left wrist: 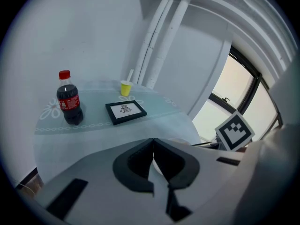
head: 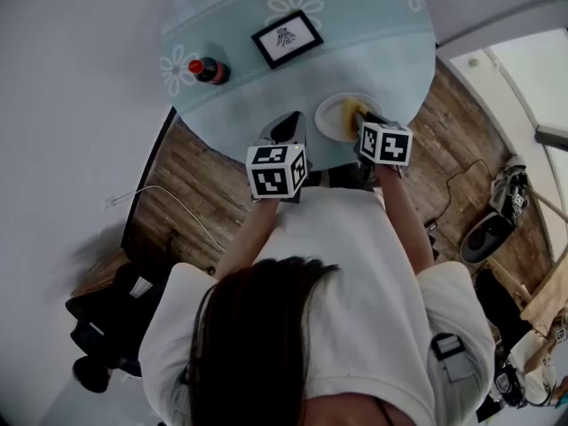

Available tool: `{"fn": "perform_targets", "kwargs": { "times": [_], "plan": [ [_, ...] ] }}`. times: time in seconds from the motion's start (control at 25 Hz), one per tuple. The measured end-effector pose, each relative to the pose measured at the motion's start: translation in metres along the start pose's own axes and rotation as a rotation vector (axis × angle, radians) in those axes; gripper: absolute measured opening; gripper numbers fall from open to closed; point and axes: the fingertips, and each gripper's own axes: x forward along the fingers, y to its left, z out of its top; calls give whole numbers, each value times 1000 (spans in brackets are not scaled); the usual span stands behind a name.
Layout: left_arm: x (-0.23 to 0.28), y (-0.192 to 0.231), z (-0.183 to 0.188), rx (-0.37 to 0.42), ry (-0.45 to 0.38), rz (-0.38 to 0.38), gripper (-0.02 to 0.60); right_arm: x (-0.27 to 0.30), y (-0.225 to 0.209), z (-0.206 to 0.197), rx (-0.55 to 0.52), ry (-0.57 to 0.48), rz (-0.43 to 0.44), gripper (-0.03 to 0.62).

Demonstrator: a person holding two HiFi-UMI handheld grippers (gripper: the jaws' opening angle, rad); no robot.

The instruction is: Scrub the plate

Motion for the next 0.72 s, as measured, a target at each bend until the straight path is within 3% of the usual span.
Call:
{"fn": "perform_targets", "kwargs": {
  "times": [0.28, 0.52, 0.56, 0.64, 0.72],
  "plan": [
    [1, -4, -7, -10, 21, -15, 11, -13, 8, 13, -32, -71, 23, 58],
    [17, -7, -26, -72, 109, -79, 14, -41, 0, 27, -5, -173, 51, 58],
    [19, -8, -29, -78, 126, -92, 32, -47, -3, 30, 4, -194, 55, 58],
    [26, -13, -38, -103, 175, -133, 149, -58, -8, 35, 32, -232, 69, 58],
    [34, -15, -49, -137, 227, -166, 171, -67, -13, 39, 50, -259, 73, 58]
  ]
}}
